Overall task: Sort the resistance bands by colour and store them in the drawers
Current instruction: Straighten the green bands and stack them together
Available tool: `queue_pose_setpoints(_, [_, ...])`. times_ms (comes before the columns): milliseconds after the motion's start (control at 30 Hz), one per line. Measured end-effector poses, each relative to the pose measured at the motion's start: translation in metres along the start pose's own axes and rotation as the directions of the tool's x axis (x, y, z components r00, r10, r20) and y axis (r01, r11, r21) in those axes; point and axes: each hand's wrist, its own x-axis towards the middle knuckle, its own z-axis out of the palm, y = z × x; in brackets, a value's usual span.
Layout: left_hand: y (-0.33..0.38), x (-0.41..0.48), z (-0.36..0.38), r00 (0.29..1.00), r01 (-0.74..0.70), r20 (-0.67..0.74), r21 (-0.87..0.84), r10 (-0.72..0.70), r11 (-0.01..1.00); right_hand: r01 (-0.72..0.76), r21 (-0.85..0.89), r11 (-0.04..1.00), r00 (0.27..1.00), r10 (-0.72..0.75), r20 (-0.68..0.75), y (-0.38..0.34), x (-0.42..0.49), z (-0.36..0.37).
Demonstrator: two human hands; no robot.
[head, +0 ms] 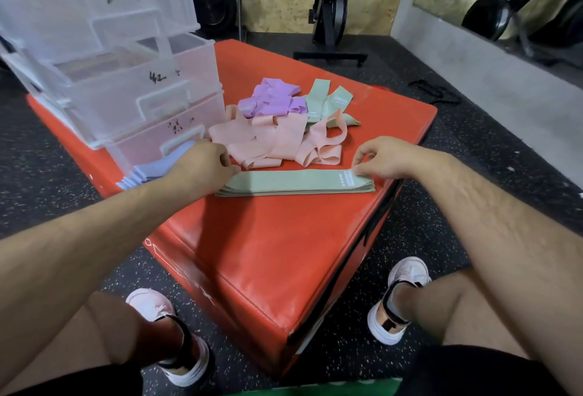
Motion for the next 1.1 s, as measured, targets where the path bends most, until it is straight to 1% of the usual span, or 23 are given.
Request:
queue_pose_setpoints(67, [0.013,0.006,-0.003,0.998,-0.042,-0.042,-0.014,0.041,0.999,0.018,0.02,1.0,0.998,-0.017,-0.063,-0.005,0.005,-0.004])
queue_pose_setpoints(167, [0.039,0.021,-0.002,0.993,-0.117,-0.018,-0.121,0.116,0.986,0.06,0.083,0.995,0.988,-0.047,-0.147,-0.011,0.018,-0.009])
queue_pose_setpoints(233, [0.058,0.032,0.004,0.983,-0.18,-0.005,-0.167,0.182,0.969,0.086,0.108,0.99,0.98,-0.065,-0.19,-0.013,0.028,-0.01])
queue_pose_setpoints(367, [0.094,0.058,0.023,0.967,-0.246,0.008,-0.233,0.254,0.941,0.146,0.183,0.972,0.954,-0.089,-0.287,-0.021,0.057,-0.011])
queue_pose_setpoints(433, [0.108,0.073,0.033,0.958,-0.28,-0.001,-0.208,0.286,0.937,0.16,0.151,0.976,0.929,-0.097,-0.357,-0.025,0.075,-0.01])
queue_pose_setpoints(467, [0.113,0.08,0.037,0.956,-0.291,-0.005,-0.19,0.295,0.938,0.161,0.095,0.982,0.914,-0.111,-0.391,-0.028,0.084,-0.009])
queue_pose_setpoints(533, [0.119,0.096,0.042,0.956,-0.289,0.005,-0.169,0.293,0.942,0.132,-0.054,0.99,0.903,-0.143,-0.406,-0.034,0.101,-0.006])
queue_pose_setpoints(600, [0.119,0.111,0.045,0.962,-0.26,0.038,-0.165,0.269,0.952,0.11,-0.164,0.98,0.917,-0.164,-0.364,-0.04,0.117,-0.001])
queue_pose_setpoints(700, [0.113,0.125,0.045,0.969,-0.211,0.1,-0.134,0.225,0.968,0.089,-0.261,0.961,0.949,-0.161,-0.27,-0.042,0.139,0.008])
queue_pose_setpoints(767, [0.108,0.13,0.043,0.972,-0.186,0.125,-0.117,0.201,0.975,0.046,-0.302,0.952,0.976,-0.107,-0.19,-0.038,0.151,0.013])
queue_pose_setpoints(833, [0.103,0.134,0.042,0.974,-0.16,0.141,-0.131,0.178,0.978,0.001,-0.262,0.965,0.989,-0.04,-0.143,-0.036,0.155,0.015])
queue_pose_setpoints(900, [0.101,0.136,0.041,0.977,-0.135,0.14,-0.164,0.158,0.977,-0.007,-0.21,0.978,0.985,-0.03,-0.17,-0.035,0.153,0.013])
queue_pose_setpoints(1000, [0.105,0.135,0.038,0.986,-0.091,0.113,-0.245,0.122,0.965,0.012,-0.146,0.989,0.955,-0.055,-0.293,-0.036,0.149,0.008])
queue_pose_setpoints(1100, [0.115,0.13,0.032,0.993,-0.069,0.073,-0.309,0.096,0.949,0.034,-0.052,0.998,0.905,-0.053,-0.423,-0.04,0.142,0.001])
